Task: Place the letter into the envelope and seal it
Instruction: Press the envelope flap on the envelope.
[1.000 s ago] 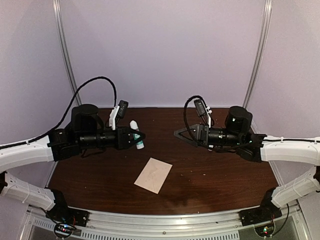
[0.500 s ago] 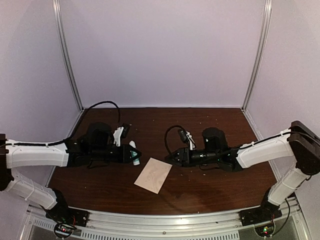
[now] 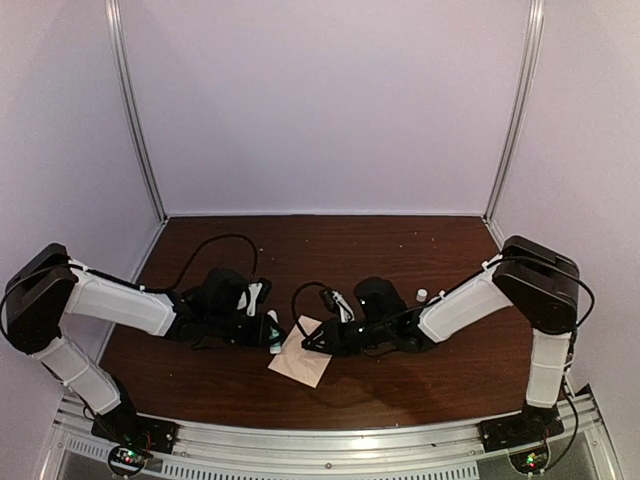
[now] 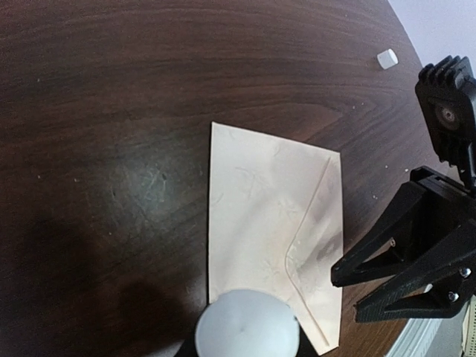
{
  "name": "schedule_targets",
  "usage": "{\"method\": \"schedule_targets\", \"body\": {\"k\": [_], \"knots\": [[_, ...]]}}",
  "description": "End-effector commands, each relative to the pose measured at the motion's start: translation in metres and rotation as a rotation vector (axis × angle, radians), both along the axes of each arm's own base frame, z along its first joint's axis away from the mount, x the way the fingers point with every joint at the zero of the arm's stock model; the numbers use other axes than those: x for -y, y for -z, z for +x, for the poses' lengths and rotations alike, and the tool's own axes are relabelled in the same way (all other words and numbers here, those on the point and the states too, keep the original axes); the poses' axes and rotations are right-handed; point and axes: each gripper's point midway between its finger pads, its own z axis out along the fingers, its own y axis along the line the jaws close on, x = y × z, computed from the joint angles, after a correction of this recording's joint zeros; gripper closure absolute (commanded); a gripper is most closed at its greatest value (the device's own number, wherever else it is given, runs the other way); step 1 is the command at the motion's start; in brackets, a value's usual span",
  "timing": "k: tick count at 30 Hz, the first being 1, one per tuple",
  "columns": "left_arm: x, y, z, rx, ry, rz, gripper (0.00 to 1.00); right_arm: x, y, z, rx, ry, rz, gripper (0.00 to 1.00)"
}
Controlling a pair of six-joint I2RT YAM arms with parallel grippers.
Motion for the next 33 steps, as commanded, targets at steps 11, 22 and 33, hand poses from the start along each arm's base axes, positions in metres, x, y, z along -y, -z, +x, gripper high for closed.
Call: {"method": "schedule_targets", "body": {"k": [11,22,33], "knots": [[0.018,0.022,0.005,-0.015,0.069,-0.028,1.0,-0.007,0.031,0.013,-0.047,0.066,-0.031,0.74],[0.005,0.05,-0.012,-0.095,0.055,0.007,1.0,-0.007,0.052,0.02,-0.074,0.11,-0.065,0.74],[0.001,0.056,-0.015,-0.104,0.051,0.019,1.0,0.006,0.08,0.026,-0.103,0.179,-0.174,0.75]]}}
